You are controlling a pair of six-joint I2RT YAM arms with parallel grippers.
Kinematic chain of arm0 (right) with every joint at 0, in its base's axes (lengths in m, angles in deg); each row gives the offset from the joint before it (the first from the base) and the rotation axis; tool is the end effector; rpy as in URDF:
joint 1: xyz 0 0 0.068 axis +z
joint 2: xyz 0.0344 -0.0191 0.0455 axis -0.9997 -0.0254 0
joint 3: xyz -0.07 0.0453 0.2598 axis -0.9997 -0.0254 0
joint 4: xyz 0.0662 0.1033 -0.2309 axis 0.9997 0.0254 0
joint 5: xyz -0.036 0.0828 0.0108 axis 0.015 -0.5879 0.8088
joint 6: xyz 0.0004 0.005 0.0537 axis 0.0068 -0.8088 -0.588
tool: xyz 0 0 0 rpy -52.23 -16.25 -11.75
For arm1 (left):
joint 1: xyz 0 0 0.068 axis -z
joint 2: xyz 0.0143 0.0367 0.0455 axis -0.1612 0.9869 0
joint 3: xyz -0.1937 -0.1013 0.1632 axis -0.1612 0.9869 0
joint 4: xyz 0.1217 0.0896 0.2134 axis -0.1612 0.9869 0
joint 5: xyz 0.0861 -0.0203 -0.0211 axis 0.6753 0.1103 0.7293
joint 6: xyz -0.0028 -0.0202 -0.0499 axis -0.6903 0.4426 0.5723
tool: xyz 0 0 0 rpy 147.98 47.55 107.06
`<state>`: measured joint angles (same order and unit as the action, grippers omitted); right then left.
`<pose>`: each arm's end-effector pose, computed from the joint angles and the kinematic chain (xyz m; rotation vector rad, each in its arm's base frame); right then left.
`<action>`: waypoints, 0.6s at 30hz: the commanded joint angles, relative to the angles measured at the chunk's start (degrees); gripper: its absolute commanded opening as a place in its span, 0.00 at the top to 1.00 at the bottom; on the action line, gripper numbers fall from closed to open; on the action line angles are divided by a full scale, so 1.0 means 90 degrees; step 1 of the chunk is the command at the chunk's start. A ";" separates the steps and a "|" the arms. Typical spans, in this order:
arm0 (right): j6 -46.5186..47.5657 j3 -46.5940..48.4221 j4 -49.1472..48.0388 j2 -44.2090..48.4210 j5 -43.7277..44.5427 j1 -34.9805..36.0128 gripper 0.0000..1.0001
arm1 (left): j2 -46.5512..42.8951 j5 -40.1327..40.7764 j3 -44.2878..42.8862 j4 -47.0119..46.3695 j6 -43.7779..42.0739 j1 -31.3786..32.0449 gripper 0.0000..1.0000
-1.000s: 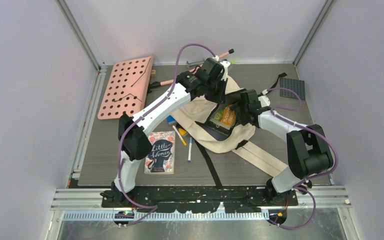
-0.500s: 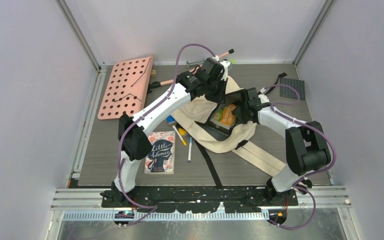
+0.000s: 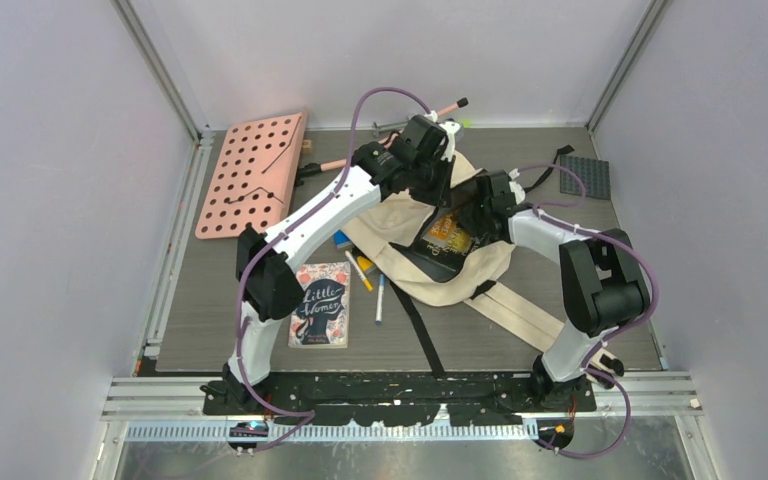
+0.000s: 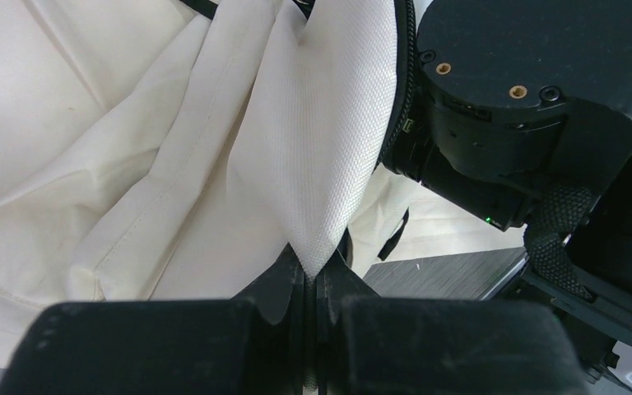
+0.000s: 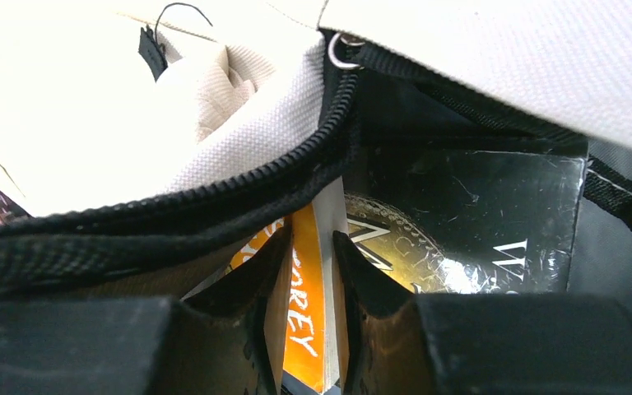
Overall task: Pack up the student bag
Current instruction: Place the book in the student bag, then pick up the book from the center of the board.
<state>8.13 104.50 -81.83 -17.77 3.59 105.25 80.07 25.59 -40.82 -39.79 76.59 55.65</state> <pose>0.3388 0.0999 0.1799 0.9569 2.2850 0.5581 0.3172 -0.3395 0.3521 0.5522 2.3710 -0.7444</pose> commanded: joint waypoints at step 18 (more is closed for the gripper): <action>0.4066 0.1103 0.3997 0.3399 0.1844 0.0038 0.33 | -0.1253 -0.0499 0.1402 -0.0132 -0.0697 -0.0596 0.12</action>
<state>35.10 108.89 -57.64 6.84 11.53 105.41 78.41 20.79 -29.02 -42.26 73.86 49.77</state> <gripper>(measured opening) 0.654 0.837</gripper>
